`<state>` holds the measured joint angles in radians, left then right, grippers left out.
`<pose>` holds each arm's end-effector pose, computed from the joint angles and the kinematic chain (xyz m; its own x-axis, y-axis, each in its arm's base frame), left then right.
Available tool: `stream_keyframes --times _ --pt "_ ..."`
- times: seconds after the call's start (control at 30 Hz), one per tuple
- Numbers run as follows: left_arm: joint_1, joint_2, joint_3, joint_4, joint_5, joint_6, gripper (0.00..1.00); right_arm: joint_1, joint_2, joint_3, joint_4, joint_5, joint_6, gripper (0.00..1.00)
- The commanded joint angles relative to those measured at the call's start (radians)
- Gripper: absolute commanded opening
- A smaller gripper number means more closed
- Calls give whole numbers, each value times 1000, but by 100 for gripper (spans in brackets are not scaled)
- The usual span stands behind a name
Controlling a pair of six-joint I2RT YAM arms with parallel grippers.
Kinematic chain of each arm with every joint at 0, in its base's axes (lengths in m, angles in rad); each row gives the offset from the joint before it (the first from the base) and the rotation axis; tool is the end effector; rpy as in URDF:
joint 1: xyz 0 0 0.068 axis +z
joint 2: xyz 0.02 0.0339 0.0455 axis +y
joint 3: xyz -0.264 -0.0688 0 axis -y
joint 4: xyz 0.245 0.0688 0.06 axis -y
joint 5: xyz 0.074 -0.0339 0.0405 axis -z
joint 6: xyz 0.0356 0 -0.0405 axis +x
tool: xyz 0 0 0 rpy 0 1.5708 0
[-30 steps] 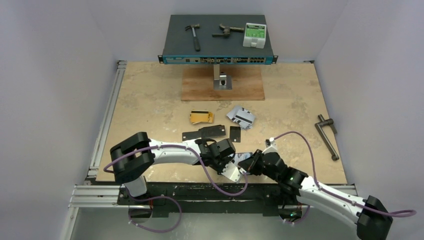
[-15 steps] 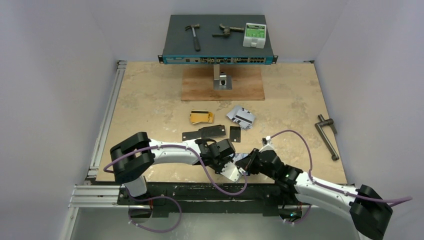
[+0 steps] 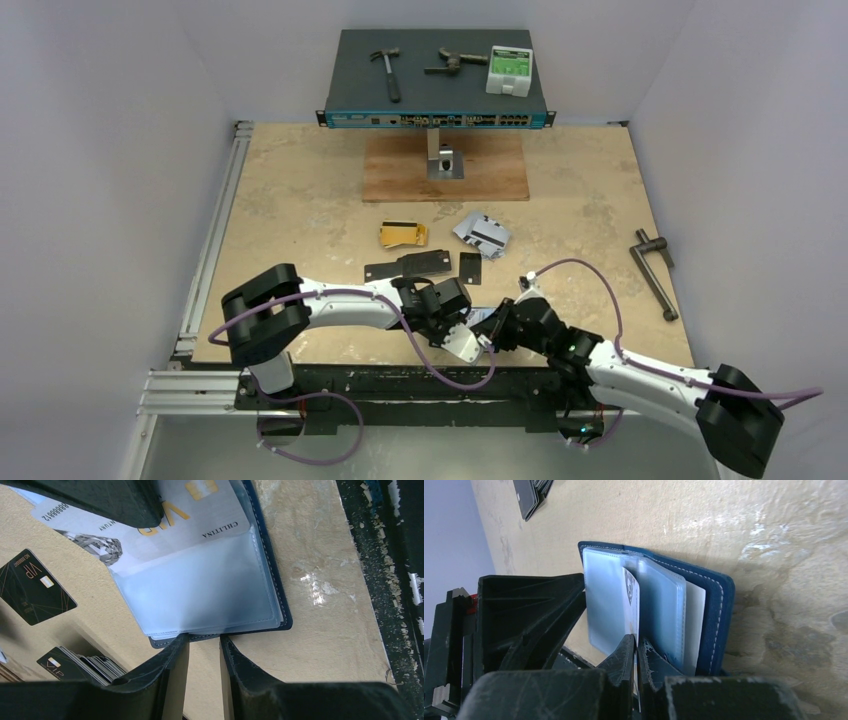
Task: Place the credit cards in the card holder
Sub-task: Insert the credit card into the card holder.
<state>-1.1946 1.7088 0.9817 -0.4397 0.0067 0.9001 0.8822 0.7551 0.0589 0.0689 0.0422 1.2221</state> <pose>0.1182 -0.2999 0.1562 0.5194 0.8174 -0.2491 0.8433 -0.4431 0.3041 0.0920 0.1094 0.1190 -0.8321 0.4666 -0.2999 0.0944 0.6519 0.7524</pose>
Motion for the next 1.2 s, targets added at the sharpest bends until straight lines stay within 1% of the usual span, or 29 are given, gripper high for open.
stream_keyframes --times 0.0,0.23,0.37,0.47,0.57,0.67,0.77,0.97,1.03,1.1,1.17 --pt "-11 32 21 45 22 -19 28 6 70 3 -92 -97 -52 0" --pt "1 29 14 72 -3 -22 29 6 7 26 -209 -94 -61 0" --pt "7 35 20 76 -3 -21 30 6 10 -2 -159 -111 -51 0" --pt "7 35 22 74 -3 -24 30 6 70 0 -105 -101 -54 0" --pt "7 35 21 68 2 -26 30 6 134 28 -75 -50 -67 0" --pt "7 33 17 65 9 -21 30 6 140 49 -84 3 -61 0" --pt "7 29 10 60 18 -14 29 6 104 54 -121 40 -47 0" --pt "7 35 9 42 42 -10 30 6 38 62 -191 70 -34 0" --pt "7 35 10 37 53 -4 30 6 46 68 -201 72 -36 0" --pt "7 36 12 35 60 -2 30 6 66 72 -195 86 -39 3" --pt "7 35 13 32 62 0 29 6 93 81 -192 112 -42 3"
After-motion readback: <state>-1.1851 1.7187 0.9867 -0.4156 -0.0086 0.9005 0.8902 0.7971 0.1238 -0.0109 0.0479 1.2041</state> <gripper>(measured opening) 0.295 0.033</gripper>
